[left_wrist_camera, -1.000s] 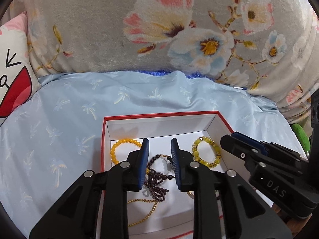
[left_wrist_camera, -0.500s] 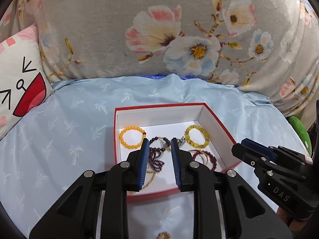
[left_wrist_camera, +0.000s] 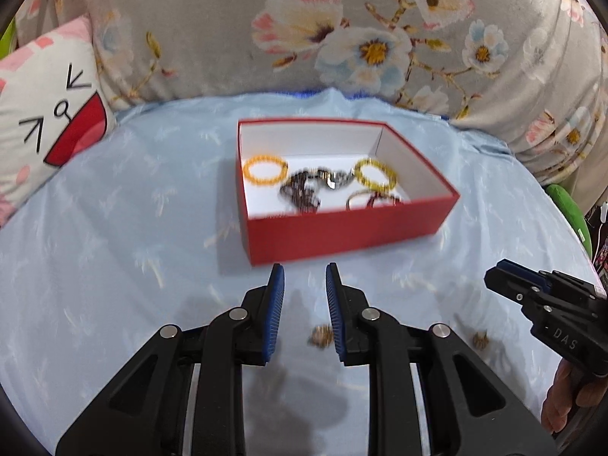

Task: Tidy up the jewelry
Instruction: 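Move both tools out of the box toward the small gold flower charm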

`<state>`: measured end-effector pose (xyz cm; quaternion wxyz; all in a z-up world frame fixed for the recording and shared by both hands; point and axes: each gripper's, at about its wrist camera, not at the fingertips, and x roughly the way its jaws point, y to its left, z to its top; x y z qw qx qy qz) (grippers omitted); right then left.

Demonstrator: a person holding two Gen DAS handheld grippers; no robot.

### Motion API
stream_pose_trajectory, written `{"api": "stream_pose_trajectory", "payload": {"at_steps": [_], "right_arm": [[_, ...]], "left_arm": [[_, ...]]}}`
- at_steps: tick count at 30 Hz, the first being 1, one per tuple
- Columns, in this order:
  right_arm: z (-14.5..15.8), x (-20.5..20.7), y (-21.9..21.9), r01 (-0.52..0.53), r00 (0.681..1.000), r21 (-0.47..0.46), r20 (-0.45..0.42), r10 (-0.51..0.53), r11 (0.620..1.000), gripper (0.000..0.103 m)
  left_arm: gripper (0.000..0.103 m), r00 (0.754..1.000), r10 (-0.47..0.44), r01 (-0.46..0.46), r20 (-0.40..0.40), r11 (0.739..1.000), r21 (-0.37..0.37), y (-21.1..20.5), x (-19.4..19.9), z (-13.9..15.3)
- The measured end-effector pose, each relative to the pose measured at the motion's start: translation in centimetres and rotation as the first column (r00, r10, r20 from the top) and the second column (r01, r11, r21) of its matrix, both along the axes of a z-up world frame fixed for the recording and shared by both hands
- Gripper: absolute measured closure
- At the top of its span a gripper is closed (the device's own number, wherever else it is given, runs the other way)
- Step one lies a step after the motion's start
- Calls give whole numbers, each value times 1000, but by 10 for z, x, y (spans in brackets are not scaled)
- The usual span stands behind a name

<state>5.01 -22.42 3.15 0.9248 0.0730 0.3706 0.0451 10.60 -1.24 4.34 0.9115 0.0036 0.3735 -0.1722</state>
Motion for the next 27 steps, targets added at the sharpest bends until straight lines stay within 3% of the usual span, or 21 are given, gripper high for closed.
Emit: {"api": "stream_pose_trajectory", "payload": {"at_steps": [3,17,22,25,27], "right_arm": [[-15,-15,0,9,999,-9,-31,-9,1000,66],[-45,-31,4,19,996,-15,-81,-20,1000,66],[-51,-30,3,31,995,-16,-91,-33,999,72],[-52,-30,2,37,995,-22,-89,-39,999,86],[-53,-30,0,43,995,-20,-88,-44,999,89]], "left_arm": [[78,999,8,-8,-36,1000,-6,1,-6,-17],[70,997,6,-7,-81,1000,-13,-5,-16,-40],[70,996,4,-5,-91,1000,-12,-5,-15,-43],[70,995,4,-5,-103,1000,-12,-7,-12,-45],[70,994,4,-5,-111,1000,-17,-7,-11,-47]]}}
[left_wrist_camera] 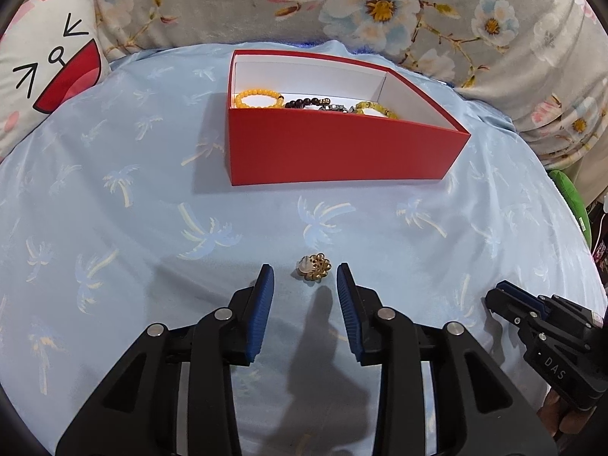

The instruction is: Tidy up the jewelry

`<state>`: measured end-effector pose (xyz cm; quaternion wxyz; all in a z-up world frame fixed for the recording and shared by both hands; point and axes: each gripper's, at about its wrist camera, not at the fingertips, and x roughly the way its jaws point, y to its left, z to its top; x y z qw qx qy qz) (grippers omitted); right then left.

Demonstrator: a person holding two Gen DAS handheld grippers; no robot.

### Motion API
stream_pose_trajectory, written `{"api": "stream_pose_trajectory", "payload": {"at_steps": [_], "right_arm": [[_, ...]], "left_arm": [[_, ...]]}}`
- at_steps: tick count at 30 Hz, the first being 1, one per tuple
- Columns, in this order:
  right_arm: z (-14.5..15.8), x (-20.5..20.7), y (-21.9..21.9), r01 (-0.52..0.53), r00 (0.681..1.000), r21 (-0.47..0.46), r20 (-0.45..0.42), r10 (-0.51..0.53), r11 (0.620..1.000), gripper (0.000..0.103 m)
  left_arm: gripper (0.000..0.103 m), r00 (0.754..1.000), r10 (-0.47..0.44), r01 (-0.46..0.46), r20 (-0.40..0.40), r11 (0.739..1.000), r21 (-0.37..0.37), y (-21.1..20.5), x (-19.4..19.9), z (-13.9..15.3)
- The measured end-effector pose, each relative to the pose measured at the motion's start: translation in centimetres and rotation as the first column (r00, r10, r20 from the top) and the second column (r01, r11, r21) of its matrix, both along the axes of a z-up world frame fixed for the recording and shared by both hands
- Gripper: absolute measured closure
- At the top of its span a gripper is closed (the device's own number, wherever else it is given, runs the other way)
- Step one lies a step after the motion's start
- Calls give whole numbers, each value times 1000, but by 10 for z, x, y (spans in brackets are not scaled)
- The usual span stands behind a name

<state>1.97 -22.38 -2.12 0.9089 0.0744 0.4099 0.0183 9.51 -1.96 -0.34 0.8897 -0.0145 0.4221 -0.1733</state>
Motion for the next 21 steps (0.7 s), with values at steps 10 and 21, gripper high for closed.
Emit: {"api": "stream_pose_trajectory", "payload": {"at_steps": [10,21], "right_arm": [[0,0,-2,-5,1000,30,7,4,1000,89],[0,0,-2,-8,1000,48,6,8,999,89]], "left_arm": [[72,1000,-4,4,0,1000,15,-7,9,-2],[85,1000,-14,14,10,1000,6,-7,9,-1]]}}
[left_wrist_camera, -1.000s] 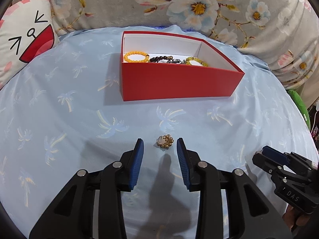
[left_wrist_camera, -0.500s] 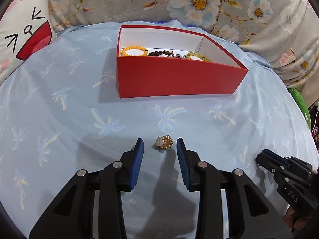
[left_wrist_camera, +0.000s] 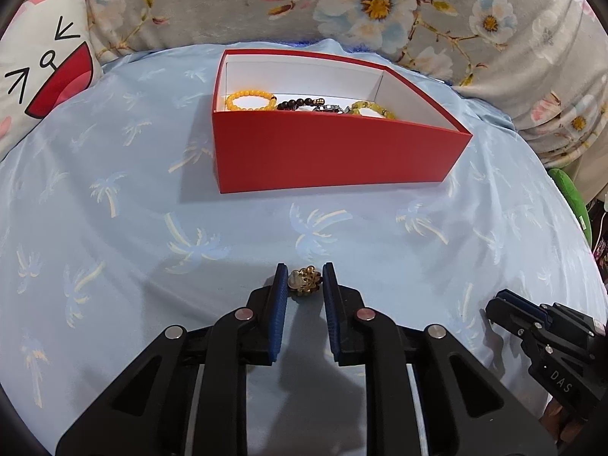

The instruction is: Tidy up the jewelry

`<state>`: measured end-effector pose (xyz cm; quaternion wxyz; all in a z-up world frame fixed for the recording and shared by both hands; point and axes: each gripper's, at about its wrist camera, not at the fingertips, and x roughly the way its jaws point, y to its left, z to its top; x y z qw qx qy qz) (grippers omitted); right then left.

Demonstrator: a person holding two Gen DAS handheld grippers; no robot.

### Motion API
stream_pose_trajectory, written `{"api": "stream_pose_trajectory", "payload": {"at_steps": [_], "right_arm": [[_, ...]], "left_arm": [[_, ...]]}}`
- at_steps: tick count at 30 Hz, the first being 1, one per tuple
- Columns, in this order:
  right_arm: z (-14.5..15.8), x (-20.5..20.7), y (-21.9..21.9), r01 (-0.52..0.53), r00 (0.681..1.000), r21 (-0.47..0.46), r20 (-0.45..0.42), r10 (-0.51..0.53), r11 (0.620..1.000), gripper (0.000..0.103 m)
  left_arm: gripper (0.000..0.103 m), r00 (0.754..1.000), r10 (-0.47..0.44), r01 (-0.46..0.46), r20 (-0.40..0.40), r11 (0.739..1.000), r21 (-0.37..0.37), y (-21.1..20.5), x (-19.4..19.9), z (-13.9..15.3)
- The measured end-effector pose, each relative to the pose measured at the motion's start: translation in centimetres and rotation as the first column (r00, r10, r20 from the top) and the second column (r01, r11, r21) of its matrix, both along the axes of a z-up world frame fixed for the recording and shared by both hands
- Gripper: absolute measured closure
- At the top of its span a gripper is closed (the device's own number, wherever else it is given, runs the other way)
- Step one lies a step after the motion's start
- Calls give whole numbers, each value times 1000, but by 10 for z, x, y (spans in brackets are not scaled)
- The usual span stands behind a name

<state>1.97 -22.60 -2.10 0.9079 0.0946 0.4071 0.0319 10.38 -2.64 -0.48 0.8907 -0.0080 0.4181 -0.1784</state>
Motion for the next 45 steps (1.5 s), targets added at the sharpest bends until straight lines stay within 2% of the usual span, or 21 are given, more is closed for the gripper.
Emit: {"api": "stream_pose_trajectory", "payload": {"at_steps": [6,12,18,23,28,33,45], "right_arm": [[11,1,3,-18,1000,-8,21,18,1000,89],[44,18,7,-57,995,-2,86,57,998,89],[81,59,10,-84,984,-14,157,85,996,89],[96,108,14,-94,979,-26,177,98,995,89],[94,153,16,-89,982,-1,165,88,996,89],[77,187,21,-82,988,-1,133,81,997,89],[56,216,24,-75,992,-13,100,76,997,89]], "left_arm": [[85,1000,-9,10,16,1000,-17,1,-6,13],[85,998,-20,22,58,999,-45,3,-5,42],[85,992,-9,16,125,998,-55,3,23,73],[85,986,3,4,166,999,-47,-3,58,85],[85,986,14,-8,167,999,-38,-11,96,80],[85,989,26,-23,144,999,-22,-16,124,66],[85,991,25,-27,128,1000,10,-26,149,47]]}}
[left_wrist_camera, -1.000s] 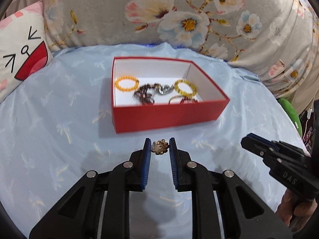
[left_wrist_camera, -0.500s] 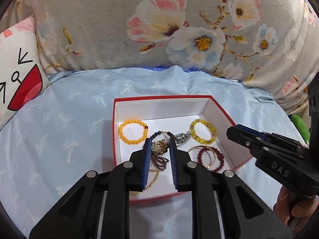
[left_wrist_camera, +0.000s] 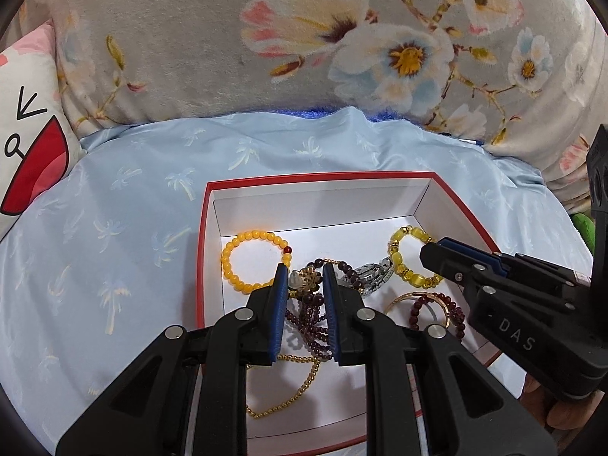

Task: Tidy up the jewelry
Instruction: 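Carry the gold charm into the red box and open the left tool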

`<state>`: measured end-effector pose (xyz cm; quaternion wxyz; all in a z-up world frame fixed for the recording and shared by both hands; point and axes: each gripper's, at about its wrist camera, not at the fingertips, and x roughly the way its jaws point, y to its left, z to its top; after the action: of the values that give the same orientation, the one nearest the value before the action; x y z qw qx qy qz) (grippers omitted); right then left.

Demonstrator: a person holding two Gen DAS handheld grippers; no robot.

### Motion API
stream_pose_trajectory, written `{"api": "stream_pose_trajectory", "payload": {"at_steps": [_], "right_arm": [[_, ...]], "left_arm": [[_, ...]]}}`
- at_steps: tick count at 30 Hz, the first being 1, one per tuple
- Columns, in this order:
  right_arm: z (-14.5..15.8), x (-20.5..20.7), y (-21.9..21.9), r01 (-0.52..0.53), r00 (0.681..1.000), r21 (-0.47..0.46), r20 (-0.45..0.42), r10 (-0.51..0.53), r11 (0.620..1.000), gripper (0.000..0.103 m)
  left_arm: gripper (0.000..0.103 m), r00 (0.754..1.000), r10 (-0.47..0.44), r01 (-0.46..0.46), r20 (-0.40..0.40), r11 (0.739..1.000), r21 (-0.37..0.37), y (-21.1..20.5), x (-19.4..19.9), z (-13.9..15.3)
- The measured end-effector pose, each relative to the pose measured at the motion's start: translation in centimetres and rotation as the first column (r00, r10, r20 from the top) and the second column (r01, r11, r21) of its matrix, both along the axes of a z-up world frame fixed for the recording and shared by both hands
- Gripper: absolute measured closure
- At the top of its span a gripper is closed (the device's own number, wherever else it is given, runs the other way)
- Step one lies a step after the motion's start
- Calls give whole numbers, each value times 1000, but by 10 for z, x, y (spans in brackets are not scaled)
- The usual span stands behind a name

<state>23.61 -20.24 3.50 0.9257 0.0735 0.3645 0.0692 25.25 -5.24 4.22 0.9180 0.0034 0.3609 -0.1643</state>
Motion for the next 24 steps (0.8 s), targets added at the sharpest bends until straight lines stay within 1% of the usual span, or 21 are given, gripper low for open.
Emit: {"api": "stream_pose_trajectory", "payload": {"at_steps": [12,16,24], "right_arm": [[-2,2,2,-1,1000,-6,2,1,1000,89],[-2,3,1,2,1000,-5,5,-2,1000,89],[0,4,-1,5,1000,-7,7,-5,1000,89]], "left_arm": [[85,1000,0,0,2,1000,0,-2,3,-1],[85,1000,2,-2,9,1000,13,-3,6,-3],[85,999,32,-32,4,999,25,9,20,-13]]}}
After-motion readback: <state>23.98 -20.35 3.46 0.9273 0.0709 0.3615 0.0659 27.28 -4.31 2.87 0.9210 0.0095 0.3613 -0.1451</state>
